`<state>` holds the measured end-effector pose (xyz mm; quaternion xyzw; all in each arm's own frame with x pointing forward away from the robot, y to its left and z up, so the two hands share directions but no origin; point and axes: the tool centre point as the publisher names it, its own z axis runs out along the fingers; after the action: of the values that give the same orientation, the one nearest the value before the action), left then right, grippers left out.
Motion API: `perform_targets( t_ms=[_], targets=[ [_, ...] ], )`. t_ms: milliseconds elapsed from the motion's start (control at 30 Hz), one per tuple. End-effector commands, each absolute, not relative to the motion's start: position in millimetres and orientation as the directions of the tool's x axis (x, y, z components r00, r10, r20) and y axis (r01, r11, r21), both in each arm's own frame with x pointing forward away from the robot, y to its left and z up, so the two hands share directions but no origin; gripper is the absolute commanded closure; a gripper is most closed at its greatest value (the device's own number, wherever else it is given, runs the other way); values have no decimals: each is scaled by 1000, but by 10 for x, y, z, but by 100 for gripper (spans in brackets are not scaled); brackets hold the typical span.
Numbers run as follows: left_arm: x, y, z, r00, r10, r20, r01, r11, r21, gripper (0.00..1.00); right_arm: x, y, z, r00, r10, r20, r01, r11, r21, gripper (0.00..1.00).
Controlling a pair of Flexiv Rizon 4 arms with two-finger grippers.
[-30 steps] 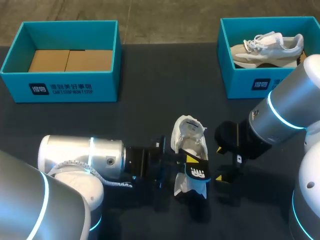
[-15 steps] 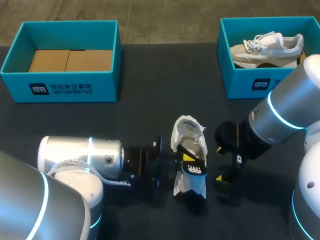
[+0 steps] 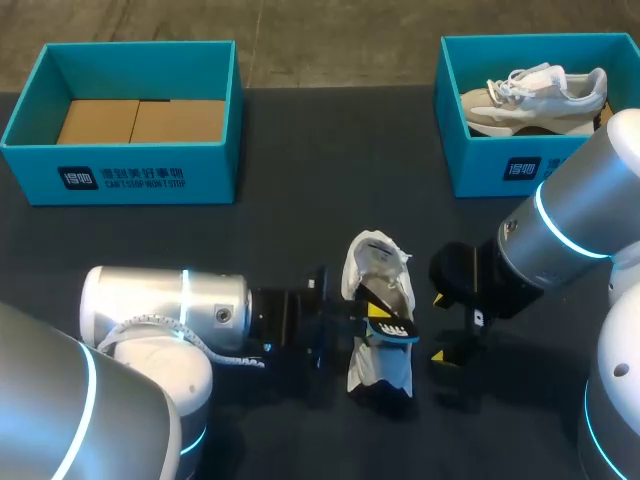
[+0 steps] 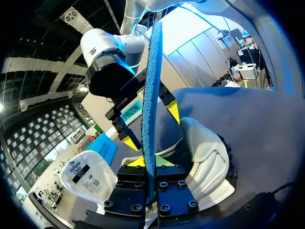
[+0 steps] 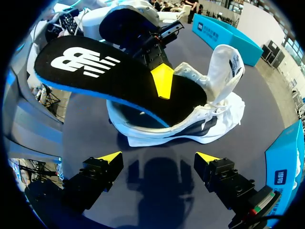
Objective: Take the shoe out of the shoebox, open the shoe tongue, remove and reinsert the insole, then place the shoe into the shoebox
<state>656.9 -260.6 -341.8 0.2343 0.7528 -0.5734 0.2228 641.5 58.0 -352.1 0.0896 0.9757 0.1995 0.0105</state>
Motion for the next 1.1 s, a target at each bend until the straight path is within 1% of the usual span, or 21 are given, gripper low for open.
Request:
perform_targets(
  t_ms=[33, 67, 100, 367, 533, 800, 833, 900, 1100],
  targets=[
    [6509, -2601, -3362, -789, 101, -606, 610, 237, -756, 85, 6408, 592, -3535, -983, 181, 12, 171, 905, 390, 0],
    [6496, -2600, -3349, -788, 101, -607, 612, 236, -755, 82, 6408, 592, -3535, -983, 181, 12, 171, 905, 390, 0],
    [6480, -2599, -3336, -787, 102, -608, 613, 234, -755, 82, 6408, 592, -3535, -983, 181, 12, 171, 905, 390, 0],
    [6392, -2608, -3265, -781, 114, -613, 621, 234, -748, 87, 6408, 592, -3535, -983, 181, 12, 171, 905, 390, 0],
    [6360, -2612, -3223, -781, 121, -613, 622, 238, -746, 84, 6408, 592, -3535, -983, 181, 12, 171, 905, 390, 0],
    [6344, -2619, -3191, -773, 134, -620, 633, 229, -740, 88, 6408, 592, -3535, -983, 181, 12, 171, 905, 390, 0],
    [6344, -2621, -3191, -772, 134, -621, 634, 227, -740, 89, 6408, 592, -3535, -983, 181, 12, 171, 905, 390, 0],
    [6346, -2634, -3198, -770, 134, -623, 636, 221, -739, 100, 6408, 592, -3535, -983, 181, 12, 171, 905, 390, 0],
    [6375, -2667, -3243, -755, 143, -641, 656, 211, -725, 100, 6408, 592, -3535, -983, 181, 12, 171, 905, 390, 0]
  ],
)
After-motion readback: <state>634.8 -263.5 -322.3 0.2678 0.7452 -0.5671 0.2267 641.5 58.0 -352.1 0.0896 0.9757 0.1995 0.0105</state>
